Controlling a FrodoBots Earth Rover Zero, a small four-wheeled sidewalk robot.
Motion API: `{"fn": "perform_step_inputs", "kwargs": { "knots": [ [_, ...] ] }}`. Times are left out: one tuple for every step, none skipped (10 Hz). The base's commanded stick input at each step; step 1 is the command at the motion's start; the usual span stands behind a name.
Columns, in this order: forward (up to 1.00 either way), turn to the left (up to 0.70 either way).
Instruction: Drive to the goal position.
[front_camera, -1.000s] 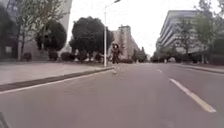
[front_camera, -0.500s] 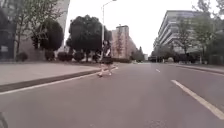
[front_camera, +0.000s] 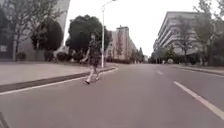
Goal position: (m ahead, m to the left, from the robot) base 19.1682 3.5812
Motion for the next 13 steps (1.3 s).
{"fn": "perform_step_inputs", "kwargs": {
  "knots": [
    [0.70,0.00],
    [0.70,0.00],
    [0.70,0.00],
    [0.70,0.00],
    [0.70,0.00],
    [0.70,0.00],
    [0.70,0.00],
    [0.70,0.00],
    [0.70,0.00],
    [0.70,0.00],
    [0.70,0.00],
    [0.70,0.00],
    [0.70,0.00]
  ]
}}
